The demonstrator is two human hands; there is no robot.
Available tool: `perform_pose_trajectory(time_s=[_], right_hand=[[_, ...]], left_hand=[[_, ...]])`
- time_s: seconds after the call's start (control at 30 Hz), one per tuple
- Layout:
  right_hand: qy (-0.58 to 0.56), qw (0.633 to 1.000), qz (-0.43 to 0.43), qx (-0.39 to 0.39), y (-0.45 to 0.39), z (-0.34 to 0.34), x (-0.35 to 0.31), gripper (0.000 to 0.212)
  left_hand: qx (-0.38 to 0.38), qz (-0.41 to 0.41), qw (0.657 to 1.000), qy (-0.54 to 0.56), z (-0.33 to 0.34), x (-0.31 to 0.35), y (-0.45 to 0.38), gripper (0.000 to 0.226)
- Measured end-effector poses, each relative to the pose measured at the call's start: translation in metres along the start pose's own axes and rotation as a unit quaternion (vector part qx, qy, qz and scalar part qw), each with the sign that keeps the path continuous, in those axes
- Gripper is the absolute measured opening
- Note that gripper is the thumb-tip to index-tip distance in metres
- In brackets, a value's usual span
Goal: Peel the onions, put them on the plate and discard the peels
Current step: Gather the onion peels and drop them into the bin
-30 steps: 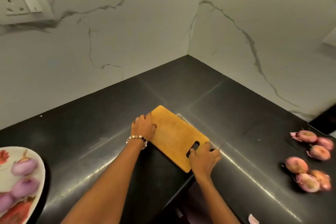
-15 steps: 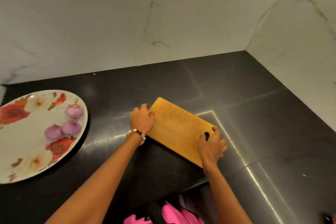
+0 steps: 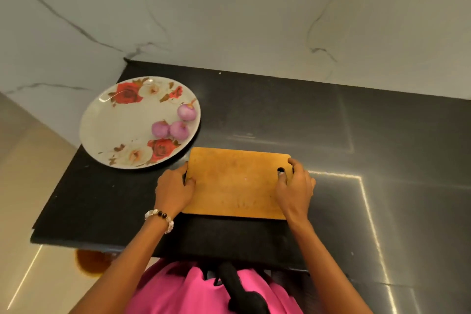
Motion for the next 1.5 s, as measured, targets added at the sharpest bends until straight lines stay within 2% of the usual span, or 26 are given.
perform_pose_trajectory(time_s=[0.2,0.3,0.4,0.5,0.57,0.63,0.7,0.8,0.93,1.0,1.1,1.17,1.23,1.4,1.5], right_hand=[[0.047,0.999,-0.014,-0.016,0.010,0.011,0.002,0.041],[0.098,0.995,-0.020,-0.006,0.010,0.011,-0.005,0.039],[0.102,0.992,-0.074,-0.009,0.007,0.019,-0.028,0.035],[0.044,0.980,-0.182,-0.064,0.000,0.043,-0.066,0.030],[0.011,0.964,-0.239,-0.120,-0.005,0.063,-0.095,0.028],[-0.001,0.943,-0.283,-0.175,-0.007,0.088,-0.125,0.029],[0.004,0.922,-0.321,-0.215,-0.006,0.115,-0.151,0.035],[0.029,0.909,-0.351,-0.224,-0.002,0.150,-0.177,0.047],[0.153,0.892,-0.375,-0.201,0.003,0.179,-0.186,0.051],[0.136,0.897,-0.374,-0.195,0.003,0.183,-0.183,0.050],[0.053,0.925,-0.322,-0.195,0.001,0.177,-0.177,0.051],[-0.012,0.946,-0.273,-0.174,-0.002,0.160,-0.170,0.049],[-0.059,0.954,-0.251,-0.153,-0.003,0.137,-0.158,0.044],[-0.065,0.964,-0.200,-0.163,-0.002,0.069,-0.102,0.049],[-0.029,0.964,-0.191,-0.183,0.012,0.041,-0.066,0.053]], left_hand=[[0.005,-0.001,1.000,-0.008,-0.001,-0.012,-0.004,0.052],[0.014,-0.009,1.000,-0.021,-0.009,-0.006,0.000,0.041],[0.090,0.022,0.996,0.008,-0.033,0.001,-0.003,0.023],[0.177,0.052,0.982,0.042,-0.064,0.000,-0.022,0.020],[0.206,0.051,0.976,0.053,-0.078,-0.007,-0.042,0.025],[0.200,0.067,0.977,0.032,-0.084,-0.017,-0.066,0.039],[0.156,0.103,0.982,-0.002,-0.085,-0.024,-0.090,0.053],[0.070,0.157,0.984,-0.049,-0.077,-0.026,-0.115,0.070],[0.058,0.201,0.975,-0.080,-0.065,-0.028,-0.127,0.063],[0.079,0.199,0.975,-0.063,-0.065,-0.030,-0.128,0.057],[0.124,0.189,0.972,-0.068,-0.065,-0.030,-0.125,0.055],[0.151,0.164,0.974,-0.023,-0.068,-0.027,-0.118,0.055],[0.156,0.173,0.971,0.046,-0.070,-0.019,-0.103,0.054],[0.051,0.252,0.960,0.110,-0.050,0.005,-0.050,0.060],[-0.006,0.270,0.958,0.094,-0.020,0.009,-0.025,0.063]])
Point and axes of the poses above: each hand's wrist, its own y-axis away from the middle knuckle, its own z-axis out of the palm, x = y × z, the point moved 3 cm from there along -y, towards the middle knuckle, and after that the axes turned 7 degrees about x, right-handed, at the moved point
